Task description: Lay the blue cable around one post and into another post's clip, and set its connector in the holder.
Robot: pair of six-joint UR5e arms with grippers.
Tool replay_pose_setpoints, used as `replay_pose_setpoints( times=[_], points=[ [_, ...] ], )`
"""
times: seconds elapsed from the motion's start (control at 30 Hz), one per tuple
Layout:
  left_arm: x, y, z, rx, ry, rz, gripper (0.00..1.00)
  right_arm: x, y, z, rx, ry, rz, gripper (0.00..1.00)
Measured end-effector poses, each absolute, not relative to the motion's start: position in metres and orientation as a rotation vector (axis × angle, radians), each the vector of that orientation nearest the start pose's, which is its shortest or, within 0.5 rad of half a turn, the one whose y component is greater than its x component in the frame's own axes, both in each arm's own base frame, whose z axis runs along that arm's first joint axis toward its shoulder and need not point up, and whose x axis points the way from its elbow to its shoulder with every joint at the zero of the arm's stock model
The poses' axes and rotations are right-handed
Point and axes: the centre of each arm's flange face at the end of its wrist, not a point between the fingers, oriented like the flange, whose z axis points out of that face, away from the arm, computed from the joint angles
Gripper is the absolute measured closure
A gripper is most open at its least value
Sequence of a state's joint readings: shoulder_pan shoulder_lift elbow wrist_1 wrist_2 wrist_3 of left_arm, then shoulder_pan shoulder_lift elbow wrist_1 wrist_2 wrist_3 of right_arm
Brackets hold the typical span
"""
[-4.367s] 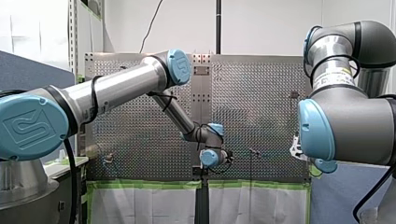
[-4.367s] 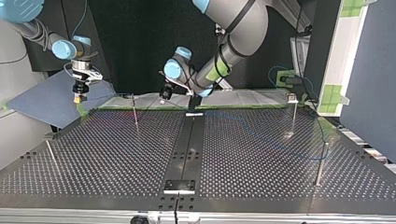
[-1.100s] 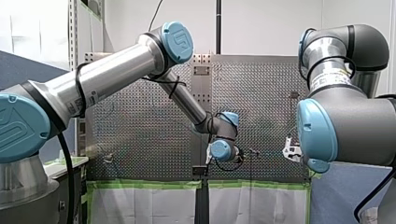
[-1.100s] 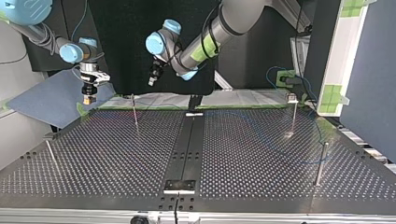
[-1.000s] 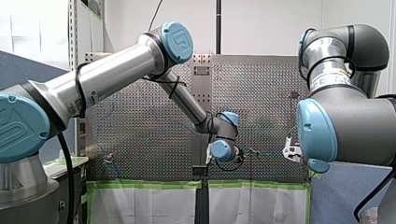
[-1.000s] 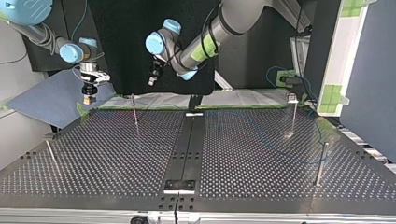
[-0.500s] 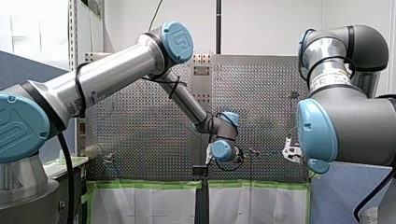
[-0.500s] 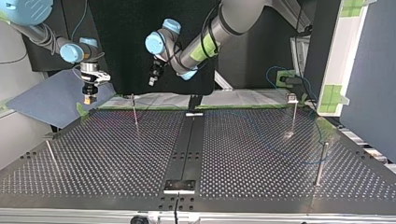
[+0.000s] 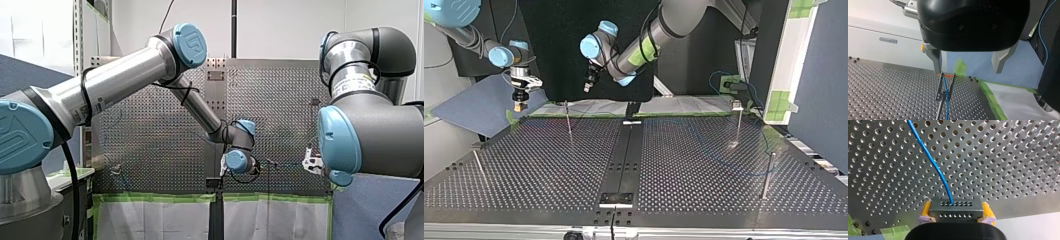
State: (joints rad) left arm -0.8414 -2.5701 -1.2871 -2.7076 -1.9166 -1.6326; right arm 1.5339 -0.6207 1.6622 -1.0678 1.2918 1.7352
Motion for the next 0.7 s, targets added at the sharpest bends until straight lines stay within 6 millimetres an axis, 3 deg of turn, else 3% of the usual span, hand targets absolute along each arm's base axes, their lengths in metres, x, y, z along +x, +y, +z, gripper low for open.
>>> replay_pose_setpoints(
  times=[0.7],
  points=[
    [0.4059, -0.5978, 0.0129, 0.461, 1.789, -0.315, 0.0, 0.1373, -0.6469, -0.0279, 1.304, -1.203, 1.514, 1.0]
  ],
)
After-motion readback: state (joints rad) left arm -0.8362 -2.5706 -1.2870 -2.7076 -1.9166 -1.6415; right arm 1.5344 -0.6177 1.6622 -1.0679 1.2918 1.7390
